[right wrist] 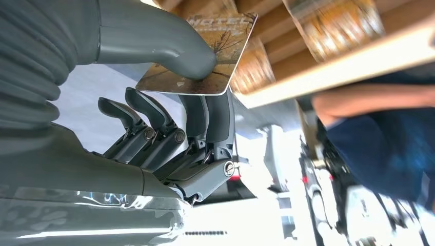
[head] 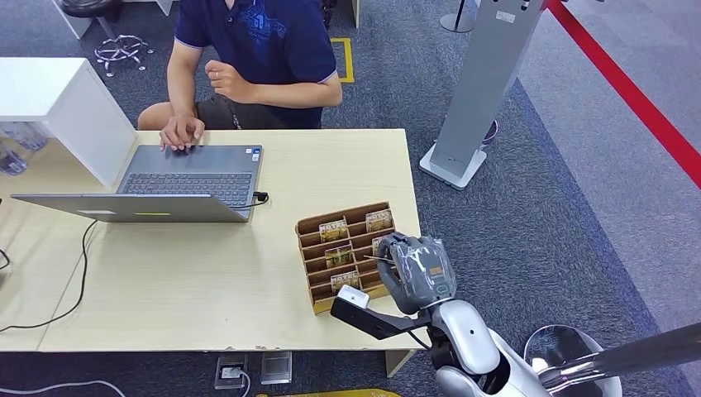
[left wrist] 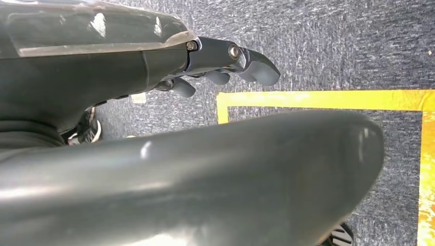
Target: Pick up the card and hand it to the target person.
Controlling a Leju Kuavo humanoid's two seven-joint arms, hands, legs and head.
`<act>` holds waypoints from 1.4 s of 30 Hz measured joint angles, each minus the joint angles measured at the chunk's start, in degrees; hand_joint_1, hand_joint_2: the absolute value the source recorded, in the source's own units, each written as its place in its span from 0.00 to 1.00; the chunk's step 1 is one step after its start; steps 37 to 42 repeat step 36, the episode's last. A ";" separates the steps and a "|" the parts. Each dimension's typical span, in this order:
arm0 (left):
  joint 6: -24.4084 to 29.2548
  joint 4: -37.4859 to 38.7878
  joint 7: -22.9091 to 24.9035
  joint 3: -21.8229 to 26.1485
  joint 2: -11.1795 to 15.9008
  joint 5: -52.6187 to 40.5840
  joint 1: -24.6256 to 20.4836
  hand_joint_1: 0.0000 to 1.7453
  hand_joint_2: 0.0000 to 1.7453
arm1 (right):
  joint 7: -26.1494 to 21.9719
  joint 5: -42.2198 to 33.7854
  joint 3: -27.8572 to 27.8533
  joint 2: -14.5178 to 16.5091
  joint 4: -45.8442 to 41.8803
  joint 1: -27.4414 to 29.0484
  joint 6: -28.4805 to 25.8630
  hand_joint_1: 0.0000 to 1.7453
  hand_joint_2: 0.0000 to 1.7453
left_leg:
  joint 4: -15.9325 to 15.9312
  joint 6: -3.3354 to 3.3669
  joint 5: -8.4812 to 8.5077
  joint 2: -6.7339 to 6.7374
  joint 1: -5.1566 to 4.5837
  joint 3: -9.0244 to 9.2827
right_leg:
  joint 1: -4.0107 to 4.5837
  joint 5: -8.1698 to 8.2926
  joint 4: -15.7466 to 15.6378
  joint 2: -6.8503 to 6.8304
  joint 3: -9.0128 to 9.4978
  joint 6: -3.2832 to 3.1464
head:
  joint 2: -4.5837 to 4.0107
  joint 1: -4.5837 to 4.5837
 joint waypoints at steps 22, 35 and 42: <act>-0.03 0.01 0.28 -1.72 -0.15 -0.93 -1.04 0.00 0.00 | -13.90 -16.34 10.65 16.63 37.86 -34.93 -5.54 1.00 1.00 | -0.01 -0.06 0.41 -0.28 0.01 -0.34 | 0.01 0.25 0.17 -0.27 -0.27 -0.11 | 0.00 -0.08; 0.27 0.02 1.07 -1.95 -0.13 1.03 -0.68 0.00 0.00 | -16.04 -17.56 14.67 25.71 60.69 -36.95 -8.63 0.00 1.00 | 0.00 -0.08 0.42 -0.26 0.00 -0.35 | 0.00 0.26 0.13 -0.24 -0.30 -0.09 | 0.00 0.05; 0.20 0.02 1.04 -1.95 -0.13 1.00 -0.67 0.00 0.00 | -16.03 -17.54 14.78 25.80 61.04 -36.95 -8.64 0.00 1.00 | 0.00 -0.08 0.42 -0.26 0.00 -0.35 | 0.00 0.26 0.13 -0.24 -0.30 -0.09 | 0.00 0.05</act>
